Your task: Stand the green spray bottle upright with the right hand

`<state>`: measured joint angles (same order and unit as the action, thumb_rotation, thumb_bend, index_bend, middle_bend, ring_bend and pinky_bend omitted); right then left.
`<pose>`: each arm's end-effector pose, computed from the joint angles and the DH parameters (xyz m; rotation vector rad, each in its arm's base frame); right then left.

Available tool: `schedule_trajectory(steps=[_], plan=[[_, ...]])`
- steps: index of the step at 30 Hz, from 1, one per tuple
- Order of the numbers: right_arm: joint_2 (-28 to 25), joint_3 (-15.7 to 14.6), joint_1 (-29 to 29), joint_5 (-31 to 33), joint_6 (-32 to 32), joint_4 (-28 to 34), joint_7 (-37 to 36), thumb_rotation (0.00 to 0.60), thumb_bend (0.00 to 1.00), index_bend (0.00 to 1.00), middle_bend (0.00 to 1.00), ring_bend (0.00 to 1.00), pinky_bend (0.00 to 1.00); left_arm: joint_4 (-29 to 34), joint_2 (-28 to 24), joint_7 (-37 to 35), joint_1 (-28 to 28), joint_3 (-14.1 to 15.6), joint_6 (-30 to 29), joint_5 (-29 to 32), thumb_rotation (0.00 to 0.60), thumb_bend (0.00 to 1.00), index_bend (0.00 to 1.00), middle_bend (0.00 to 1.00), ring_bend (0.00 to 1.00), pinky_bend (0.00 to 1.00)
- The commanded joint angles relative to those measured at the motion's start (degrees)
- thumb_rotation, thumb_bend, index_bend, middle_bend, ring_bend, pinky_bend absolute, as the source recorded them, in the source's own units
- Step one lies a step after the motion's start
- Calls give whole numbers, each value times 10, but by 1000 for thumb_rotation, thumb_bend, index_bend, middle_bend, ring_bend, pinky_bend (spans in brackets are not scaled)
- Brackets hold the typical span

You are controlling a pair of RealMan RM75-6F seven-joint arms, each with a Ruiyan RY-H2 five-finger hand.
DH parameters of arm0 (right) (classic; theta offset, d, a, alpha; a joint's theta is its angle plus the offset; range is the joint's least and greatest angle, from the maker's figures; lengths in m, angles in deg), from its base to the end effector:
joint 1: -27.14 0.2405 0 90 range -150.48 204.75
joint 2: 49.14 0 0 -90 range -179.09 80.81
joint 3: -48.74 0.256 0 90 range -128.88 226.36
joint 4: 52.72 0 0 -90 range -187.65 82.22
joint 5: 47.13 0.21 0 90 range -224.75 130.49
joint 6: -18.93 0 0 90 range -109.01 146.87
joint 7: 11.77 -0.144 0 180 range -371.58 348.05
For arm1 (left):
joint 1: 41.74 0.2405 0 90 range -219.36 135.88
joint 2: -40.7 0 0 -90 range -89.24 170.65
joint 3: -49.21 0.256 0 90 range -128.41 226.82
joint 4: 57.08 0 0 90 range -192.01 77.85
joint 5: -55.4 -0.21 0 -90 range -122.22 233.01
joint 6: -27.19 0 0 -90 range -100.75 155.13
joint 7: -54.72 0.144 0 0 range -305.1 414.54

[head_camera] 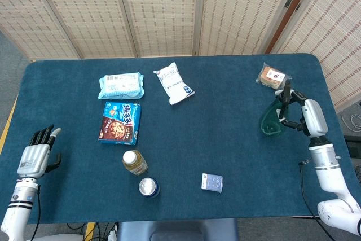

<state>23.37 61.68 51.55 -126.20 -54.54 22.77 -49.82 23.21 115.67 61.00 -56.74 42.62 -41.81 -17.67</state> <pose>-0.2772 -0.3290 0.1531 1.2243 -1.2073 1.5001 -0.3343 0.2517 0.1015 -1.4301 -0.9808 -0.7189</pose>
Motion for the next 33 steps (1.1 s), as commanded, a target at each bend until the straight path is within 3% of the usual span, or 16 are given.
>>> schedule_trajectory(steps=[1,11,19,33], plan=[[13,2,-2,-9,-5,-21,-28,600,368,436,515,331,440,2,-1,2,1,1,-2,2,600,506,47,0,0,0],[48,-4,-11,-32,-25,-76,-131,600,365,436,515,331,440,-1,3,6,3,5,-7,3,600,506,46,0,0,0],[94,-19,-14,-60,-47,-155,-218,600,364,436,515,331,440,-2,5,4,7,9,-16,0,600,505,46,0,0,0],[160,-45,-4,-82,-47,-263,-272,600,363,436,515,331,440,4,1,8,15,12,-30,-2,600,505,46,0,0,0]])
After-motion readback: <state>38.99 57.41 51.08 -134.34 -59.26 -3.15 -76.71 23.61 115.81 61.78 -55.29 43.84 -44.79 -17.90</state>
